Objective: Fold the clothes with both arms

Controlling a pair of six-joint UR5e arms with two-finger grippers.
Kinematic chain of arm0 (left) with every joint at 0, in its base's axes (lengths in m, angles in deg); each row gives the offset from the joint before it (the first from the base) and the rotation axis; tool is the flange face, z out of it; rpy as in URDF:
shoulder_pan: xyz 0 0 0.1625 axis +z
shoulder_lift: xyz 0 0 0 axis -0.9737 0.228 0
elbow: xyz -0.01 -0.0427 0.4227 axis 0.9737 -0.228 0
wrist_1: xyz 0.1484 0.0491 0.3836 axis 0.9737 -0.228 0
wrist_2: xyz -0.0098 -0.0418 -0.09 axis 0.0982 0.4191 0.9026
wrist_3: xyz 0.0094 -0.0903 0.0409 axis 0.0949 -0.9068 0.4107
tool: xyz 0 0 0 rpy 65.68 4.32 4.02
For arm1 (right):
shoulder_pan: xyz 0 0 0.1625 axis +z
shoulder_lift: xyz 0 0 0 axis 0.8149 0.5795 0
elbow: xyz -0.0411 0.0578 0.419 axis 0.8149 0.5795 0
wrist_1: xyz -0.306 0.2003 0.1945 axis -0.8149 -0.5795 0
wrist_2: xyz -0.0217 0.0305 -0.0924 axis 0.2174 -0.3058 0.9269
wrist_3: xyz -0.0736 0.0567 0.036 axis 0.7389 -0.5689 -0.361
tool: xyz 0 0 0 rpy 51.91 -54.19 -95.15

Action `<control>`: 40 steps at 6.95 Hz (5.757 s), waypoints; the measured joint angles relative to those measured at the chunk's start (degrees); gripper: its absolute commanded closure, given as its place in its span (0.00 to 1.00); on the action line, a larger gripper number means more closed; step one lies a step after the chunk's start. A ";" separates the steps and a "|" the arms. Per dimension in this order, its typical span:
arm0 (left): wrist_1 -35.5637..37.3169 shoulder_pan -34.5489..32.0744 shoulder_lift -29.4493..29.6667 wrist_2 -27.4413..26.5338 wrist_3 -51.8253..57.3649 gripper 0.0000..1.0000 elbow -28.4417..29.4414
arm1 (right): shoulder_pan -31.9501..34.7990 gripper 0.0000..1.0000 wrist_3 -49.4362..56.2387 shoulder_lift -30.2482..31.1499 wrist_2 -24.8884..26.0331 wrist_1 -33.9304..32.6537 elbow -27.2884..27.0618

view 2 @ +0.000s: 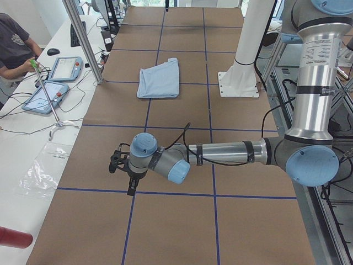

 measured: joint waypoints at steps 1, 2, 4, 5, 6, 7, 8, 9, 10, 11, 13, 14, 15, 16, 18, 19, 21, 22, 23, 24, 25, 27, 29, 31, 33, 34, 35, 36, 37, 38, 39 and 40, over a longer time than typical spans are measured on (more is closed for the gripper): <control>7.36 0.07 0.40 0.03 0.36 0.01 -3.79 | 1.26 0.00 -0.26 0.35 -2.01 -0.09 -0.19; 16.25 0.25 0.64 -0.04 3.59 0.00 -8.04 | 2.20 0.00 -0.44 0.75 -3.56 -0.42 -0.34; 27.15 -0.86 0.83 -0.26 16.48 0.00 -10.02 | 3.42 0.00 -0.53 1.14 -4.43 -1.56 -0.75; 28.54 -2.97 0.78 -0.09 22.33 0.00 -8.46 | 3.70 0.00 -0.54 1.46 -4.44 -1.80 -0.93; 29.02 -4.63 0.73 0.11 26.44 0.00 -7.17 | 3.87 0.00 -0.54 1.96 -4.30 -1.85 -1.13; 29.21 -5.37 0.61 0.22 28.32 0.00 -6.56 | 3.90 0.00 -0.74 2.69 -3.96 -1.77 -1.23; 29.20 -5.61 0.39 0.29 28.95 0.00 -6.43 | 3.90 0.00 -2.27 3.63 -3.64 -1.53 -1.70; 29.17 -5.71 0.15 0.32 29.16 0.00 -6.53 | 3.90 0.00 -5.03 4.82 -3.31 -1.36 -3.21; 29.16 -5.77 -0.01 0.33 29.22 0.00 -6.68 | 3.89 0.00 -6.91 6.69 -2.80 -1.38 -5.89; 29.16 -5.77 -0.06 0.33 29.19 0.00 -6.75 | 3.88 0.00 -7.83 9.03 -2.25 -1.60 -9.09; 29.16 -5.74 -0.07 0.33 29.03 0.00 -6.84 | 3.70 0.00 -8.43 10.93 -1.05 -3.13 -13.23; 29.16 -5.74 -0.06 0.33 29.00 0.00 -6.91 | 3.39 0.00 -8.44 10.91 -0.16 -5.18 -14.78; 29.16 -5.76 -0.05 0.33 28.98 0.00 -6.96 | 3.21 0.00 -8.34 11.04 0.07 -6.40 -15.60; 29.16 -5.75 0.00 0.35 28.98 0.00 -6.99 | 3.17 0.00 -8.20 11.20 -0.18 -6.91 -15.80; 29.10 -5.73 0.00 0.44 29.02 0.00 -6.99 | 3.10 0.00 -8.13 11.26 -1.13 -7.17 -15.76; 29.10 -5.73 0.01 0.84 28.96 0.00 -6.97 | 3.10 0.00 -8.18 11.28 -1.38 -7.16 -15.71; 29.37 -5.73 0.23 4.46 25.15 0.00 -7.15 | 3.09 0.00 -8.32 11.24 -1.51 -7.05 -15.68; 29.41 -5.72 0.42 5.44 21.18 0.00 -7.46 | 3.09 0.00 -8.35 11.23 -1.52 -7.02 -15.67; 29.40 -5.73 0.48 5.85 19.14 0.00 -7.67 | 3.09 0.00 -8.36 11.23 -1.52 -7.03 -15.67; 29.38 -5.73 0.48 5.96 18.42 0.00 -7.78 | 3.09 0.00 -8.36 11.23 -1.52 -7.13 -15.65; 29.34 -5.70 0.40 5.99 18.24 0.00 -7.81 | 2.99 0.00 -8.36 11.24 -1.52 -7.31 -15.40; 29.26 -5.68 0.21 6.04 18.21 0.00 -7.92 | 2.48 0.00 -8.42 11.30 -1.68 -7.54 -14.61; 29.26 -5.69 0.17 6.05 18.23 0.00 -7.97 | 2.09 0.00 -6.92 11.37 -2.05 -7.46 -14.48; 29.29 -5.71 0.16 6.05 18.25 0.00 -8.01 | 1.32 0.00 -0.97 11.46 -2.22 -7.49 -14.59; 29.33 -5.70 0.16 6.05 18.26 0.00 -8.00 | 1.11 0.00 1.01 11.49 -2.26 -7.53 -14.54; 29.38 -5.70 0.17 6.05 18.26 0.00 -8.03 | 1.09 0.00 0.94 11.49 -2.31 -7.53 -14.49; 29.39 -5.67 0.21 6.05 18.26 0.00 -8.05 | 1.08 0.00 0.82 11.49 -2.36 -7.53 -14.46; 29.37 -5.65 0.24 6.05 18.26 0.00 -8.05 | 1.08 0.00 0.74 11.49 -2.37 -7.54 -14.45; 29.40 -5.64 0.24 6.05 18.26 0.01 -8.06 | 1.07 0.00 0.68 11.49 -2.34 -7.52 -14.45; 29.43 -5.64 0.24 6.05 18.26 0.00 -8.06 | 1.04 0.00 0.62 11.48 -2.30 -7.48 -14.41; 29.45 -5.64 0.25 6.05 18.26 0.00 -8.06 | 1.01 0.00 0.56 11.41 -2.24 -7.46 -14.36; 29.48 -5.64 0.25 6.05 18.24 0.00 -8.19 | 0.93 0.00 0.48 11.31 -2.18 -7.43 -14.24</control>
